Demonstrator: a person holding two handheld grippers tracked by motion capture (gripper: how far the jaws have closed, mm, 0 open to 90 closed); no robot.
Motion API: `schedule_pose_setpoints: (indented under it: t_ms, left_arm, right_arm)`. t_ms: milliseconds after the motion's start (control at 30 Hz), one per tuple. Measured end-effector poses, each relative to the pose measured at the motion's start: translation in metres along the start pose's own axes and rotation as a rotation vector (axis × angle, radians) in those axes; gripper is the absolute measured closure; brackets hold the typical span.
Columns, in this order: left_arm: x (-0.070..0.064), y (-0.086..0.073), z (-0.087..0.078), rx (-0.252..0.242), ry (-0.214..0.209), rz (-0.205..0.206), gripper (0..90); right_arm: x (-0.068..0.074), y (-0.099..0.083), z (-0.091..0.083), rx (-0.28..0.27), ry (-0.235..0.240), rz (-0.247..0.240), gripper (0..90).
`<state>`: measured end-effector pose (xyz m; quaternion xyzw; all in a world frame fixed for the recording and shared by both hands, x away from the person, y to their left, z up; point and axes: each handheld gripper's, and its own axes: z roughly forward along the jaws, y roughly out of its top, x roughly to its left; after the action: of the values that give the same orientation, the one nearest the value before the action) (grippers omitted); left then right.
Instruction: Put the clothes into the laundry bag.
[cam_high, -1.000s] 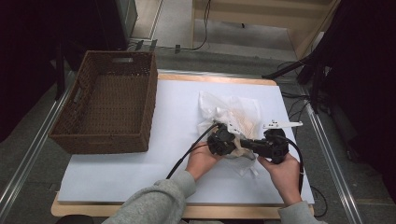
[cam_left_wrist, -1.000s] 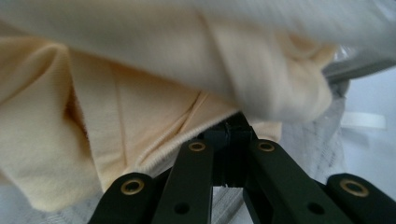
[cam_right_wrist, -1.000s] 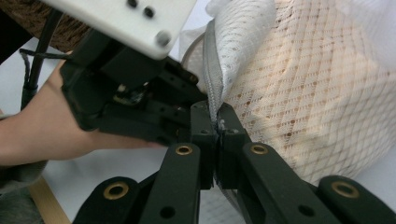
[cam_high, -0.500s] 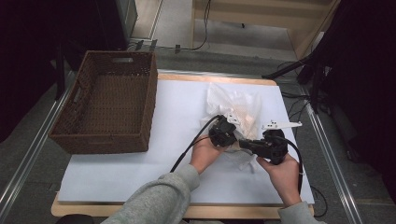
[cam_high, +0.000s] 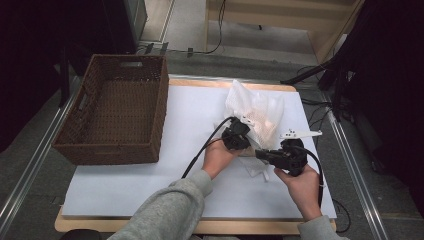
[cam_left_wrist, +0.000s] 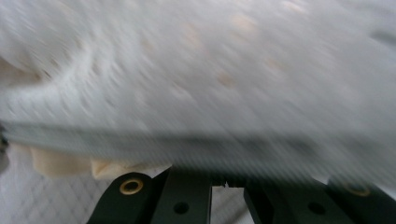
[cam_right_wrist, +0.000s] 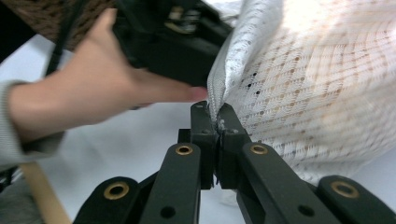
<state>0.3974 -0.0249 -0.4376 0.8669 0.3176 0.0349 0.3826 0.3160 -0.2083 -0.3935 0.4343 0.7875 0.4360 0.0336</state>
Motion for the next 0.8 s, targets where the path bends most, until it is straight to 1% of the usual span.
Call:
schedule_pose_setpoints:
  t_ms: [33, 67, 100, 200, 267, 300, 333, 367, 433, 467, 500, 533, 567, 600, 667, 700, 733, 800]
  left_arm:
    - [0.0, 0.0, 0.0, 0.0, 0.0, 0.0, 89.1]
    - [0.0, -0.001, -0.003, 0.0, -0.015, -0.006, 89.1]
    - [0.001, -0.002, -0.006, 0.01, -0.027, -0.004, 88.2]
    - [0.002, -0.005, -0.014, 0.02, -0.041, -0.007, 85.4]
    - [0.003, -0.007, -0.023, 0.019, -0.058, -0.005, 84.0]
    - [0.003, -0.007, -0.023, 0.019, -0.058, -0.005, 83.2]
    - [0.004, -0.008, -0.026, 0.013, -0.063, -0.006, 83.2]
    - [0.005, -0.011, -0.032, 0.021, -0.066, -0.007, 81.4]
    - [0.007, -0.012, -0.035, 0.023, -0.067, -0.003, 79.8]
    - [0.008, -0.014, -0.038, 0.026, -0.066, -0.009, 79.8]
    - [0.01, -0.017, -0.041, 0.028, -0.066, -0.015, 77.6]
    - [0.01, -0.017, -0.041, 0.028, -0.066, -0.015, 76.7]
    - [0.012, -0.019, -0.044, 0.025, -0.068, -0.024, 76.7]
    - [0.016, -0.022, -0.046, 0.028, -0.083, -0.043, 74.1]
    - [0.017, -0.026, -0.048, 0.039, -0.063, -0.028, 72.3]
    - [0.017, -0.026, -0.048, 0.039, -0.063, -0.028, 70.6]
    - [0.018, -0.03, -0.05, 0.042, -0.065, -0.037, 68.4]
    - [0.02, -0.033, -0.052, 0.045, -0.06, -0.043, 65.0]
  right_arm:
    - [0.0, 0.0, 0.0, 0.0, 0.0, 0.0, 89.1]
    - [-0.002, 0.0, 0.001, -0.001, -0.003, 0.008, 89.0]
    - [-0.003, 0.0, 0.001, -0.002, -0.006, 0.011, 89.0]
    - [-0.004, 0.0, 0.003, -0.005, -0.016, 0.009, 88.9]
    - [-0.004, 0.0, 0.005, -0.007, -0.02, 0.007, 88.8]
    - [-0.004, 0.0, 0.005, -0.007, -0.02, 0.007, 88.8]
    - [-0.004, 0.0, 0.006, -0.004, -0.022, 0.006, 88.8]
    - [-0.006, 0.0, 0.009, 0.0, -0.026, 0.007, 88.7]
    - [-0.007, 0.0, 0.011, 0.001, -0.026, 0.01, 88.7]
    - [-0.008, 0.0, 0.012, 0.004, -0.029, 0.011, 88.6]
    - [-0.009, 0.0, 0.014, 0.005, -0.023, 0.012, 88.6]
    - [-0.01, 0.001, 0.014, 0.004, -0.023, 0.008, 88.6]
    - [-0.01, 0.001, 0.014, 0.004, -0.023, 0.008, 88.6]
    - [-0.011, 0.001, 0.016, 0.006, -0.023, 0.009, 88.4]
    - [-0.012, 0.001, 0.018, 0.008, -0.023, 0.016, 88.3]
    - [-0.012, 0.001, 0.018, 0.008, -0.023, 0.016, 88.3]
    - [-0.016, 0.0, 0.021, 0.016, -0.024, 0.026, 87.8]
    - [-0.018, 0.0, 0.023, 0.022, -0.025, 0.032, 87.4]
